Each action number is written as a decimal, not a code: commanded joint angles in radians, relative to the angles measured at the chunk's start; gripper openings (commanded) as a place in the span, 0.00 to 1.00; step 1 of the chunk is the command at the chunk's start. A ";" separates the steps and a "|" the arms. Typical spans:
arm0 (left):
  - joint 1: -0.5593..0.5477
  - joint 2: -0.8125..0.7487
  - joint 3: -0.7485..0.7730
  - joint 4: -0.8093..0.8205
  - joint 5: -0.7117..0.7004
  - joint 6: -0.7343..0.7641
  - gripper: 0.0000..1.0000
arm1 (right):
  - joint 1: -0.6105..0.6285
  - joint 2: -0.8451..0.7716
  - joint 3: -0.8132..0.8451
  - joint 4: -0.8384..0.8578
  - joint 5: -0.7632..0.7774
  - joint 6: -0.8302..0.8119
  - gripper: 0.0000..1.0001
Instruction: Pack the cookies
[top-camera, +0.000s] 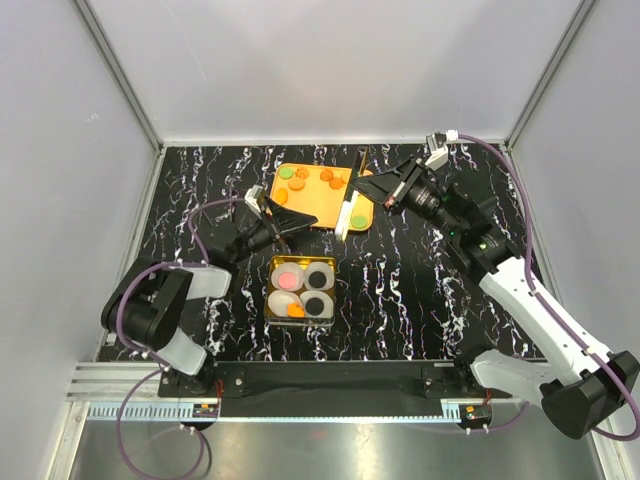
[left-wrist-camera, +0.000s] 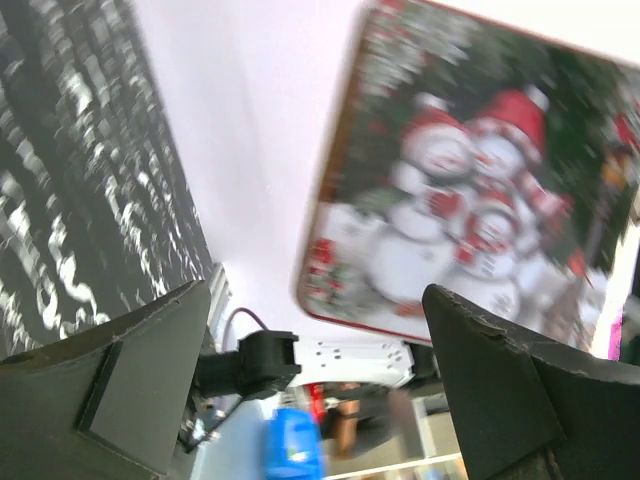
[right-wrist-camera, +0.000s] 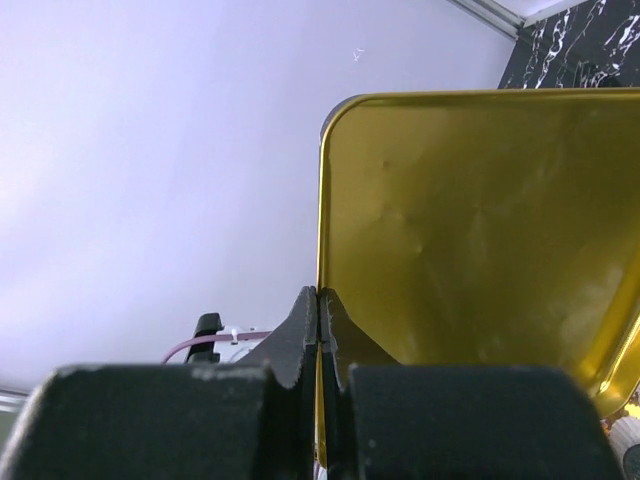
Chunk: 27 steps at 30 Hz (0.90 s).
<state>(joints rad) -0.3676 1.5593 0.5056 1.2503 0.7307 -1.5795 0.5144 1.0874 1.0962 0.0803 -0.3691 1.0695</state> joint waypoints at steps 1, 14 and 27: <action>0.006 -0.014 -0.024 0.394 0.022 -0.080 0.94 | -0.011 -0.043 -0.021 0.116 -0.008 0.037 0.00; -0.137 -0.540 -0.105 -0.340 -0.365 -0.063 0.97 | -0.013 -0.027 -0.116 0.280 0.019 0.061 0.00; -0.303 -0.749 -0.084 -0.643 -0.583 -0.237 0.99 | -0.013 -0.023 -0.162 0.395 0.029 0.050 0.00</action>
<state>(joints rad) -0.6121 0.7921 0.3859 0.6006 0.2447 -1.7409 0.5076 1.0657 0.9302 0.3485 -0.3534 1.1191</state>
